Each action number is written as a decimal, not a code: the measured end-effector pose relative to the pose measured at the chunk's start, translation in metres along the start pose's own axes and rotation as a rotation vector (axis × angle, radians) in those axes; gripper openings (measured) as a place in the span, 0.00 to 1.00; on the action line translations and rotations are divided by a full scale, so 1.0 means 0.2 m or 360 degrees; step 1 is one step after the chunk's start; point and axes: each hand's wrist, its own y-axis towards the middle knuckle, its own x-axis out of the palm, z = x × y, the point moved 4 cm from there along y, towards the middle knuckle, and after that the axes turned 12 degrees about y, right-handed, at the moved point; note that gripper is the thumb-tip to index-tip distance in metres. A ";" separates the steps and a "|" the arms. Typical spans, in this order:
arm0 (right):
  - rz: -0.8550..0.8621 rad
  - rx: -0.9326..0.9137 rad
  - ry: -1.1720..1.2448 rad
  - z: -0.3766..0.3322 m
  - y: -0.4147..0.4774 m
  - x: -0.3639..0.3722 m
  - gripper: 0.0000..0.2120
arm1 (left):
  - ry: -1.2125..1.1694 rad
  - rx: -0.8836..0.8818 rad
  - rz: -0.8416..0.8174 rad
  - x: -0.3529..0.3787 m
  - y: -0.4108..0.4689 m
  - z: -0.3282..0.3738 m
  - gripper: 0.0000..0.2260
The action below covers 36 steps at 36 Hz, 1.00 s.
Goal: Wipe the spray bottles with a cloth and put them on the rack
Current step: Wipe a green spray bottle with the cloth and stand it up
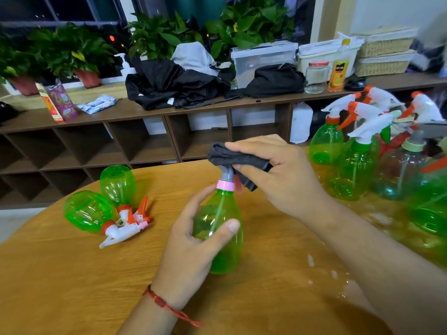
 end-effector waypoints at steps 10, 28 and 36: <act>0.0366 0.0185 -0.0046 0.02 0.04 -0.09 0.19 | -0.0216 -0.0098 -0.0072 0.01 -0.01 0.01 0.28; 0.0167 -0.0007 -0.0199 0.02 0.00 0.00 0.15 | 0.0005 -0.0009 0.0105 0.00 0.00 0.01 0.23; 0.0005 -0.0100 -0.0075 -0.05 -0.03 0.11 0.16 | -0.0231 -0.0096 0.0104 0.01 0.00 0.01 0.23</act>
